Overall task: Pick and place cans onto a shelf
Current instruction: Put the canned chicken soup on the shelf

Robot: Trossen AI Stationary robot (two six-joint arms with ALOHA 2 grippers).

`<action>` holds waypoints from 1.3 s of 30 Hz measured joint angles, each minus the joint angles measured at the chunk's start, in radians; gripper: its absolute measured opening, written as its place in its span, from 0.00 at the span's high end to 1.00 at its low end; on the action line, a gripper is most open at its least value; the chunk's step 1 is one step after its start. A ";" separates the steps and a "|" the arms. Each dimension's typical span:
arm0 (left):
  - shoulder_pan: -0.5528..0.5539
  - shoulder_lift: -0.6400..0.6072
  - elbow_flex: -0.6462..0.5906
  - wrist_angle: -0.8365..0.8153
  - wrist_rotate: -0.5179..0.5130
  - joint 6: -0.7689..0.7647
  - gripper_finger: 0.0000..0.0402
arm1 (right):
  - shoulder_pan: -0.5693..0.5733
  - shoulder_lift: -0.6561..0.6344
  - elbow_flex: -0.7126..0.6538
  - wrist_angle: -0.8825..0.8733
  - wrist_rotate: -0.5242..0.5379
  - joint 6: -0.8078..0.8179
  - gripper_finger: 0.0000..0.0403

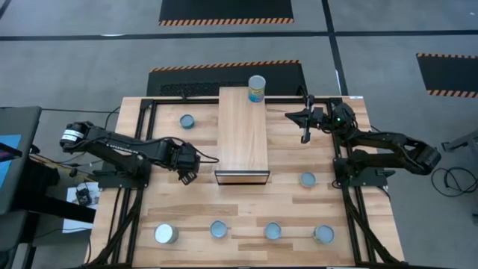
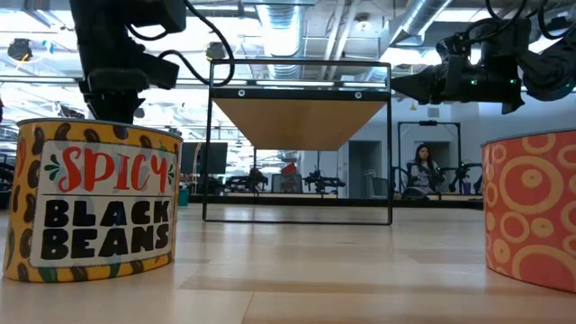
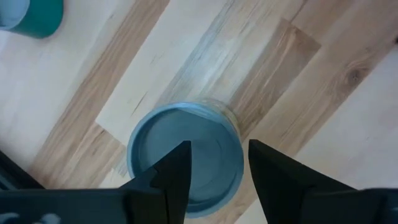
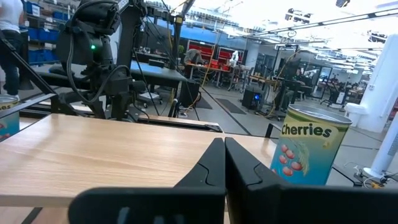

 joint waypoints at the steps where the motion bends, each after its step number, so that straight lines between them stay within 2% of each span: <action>1: 0.001 0.000 0.000 0.000 0.004 0.001 0.65 | 0.000 0.000 0.000 0.000 0.000 0.000 0.97; 13: 0.001 -0.005 -0.039 0.049 0.056 0.071 0.96 | 0.000 0.000 0.000 0.000 0.000 -0.005 0.97; 16: 0.003 -0.016 -0.007 0.022 0.058 0.109 0.99 | 0.000 0.000 0.000 0.000 0.001 -0.005 0.97; 19: 0.024 -0.039 0.089 -0.018 0.045 0.163 0.99 | 0.000 0.000 0.000 0.002 0.001 -0.005 0.97; 21: 0.051 -0.042 0.161 -0.106 0.022 0.199 1.00 | 0.000 0.000 0.000 0.004 0.002 -0.005 0.97; 26: 0.149 -0.044 0.391 -0.247 -0.041 0.307 1.00 | 0.000 0.000 0.000 0.008 0.002 -0.005 0.97; 30: 0.261 -0.027 0.555 -0.219 -0.013 0.418 1.00 | 0.000 0.000 0.000 0.013 0.003 -0.005 0.97; 35: 0.357 0.102 0.730 -0.164 0.037 0.580 1.00 | 0.000 0.000 0.001 0.028 0.002 -0.005 0.97; 39: 0.394 0.275 0.901 -0.136 0.084 0.725 1.00 | 0.000 0.000 0.001 0.031 0.003 -0.005 0.97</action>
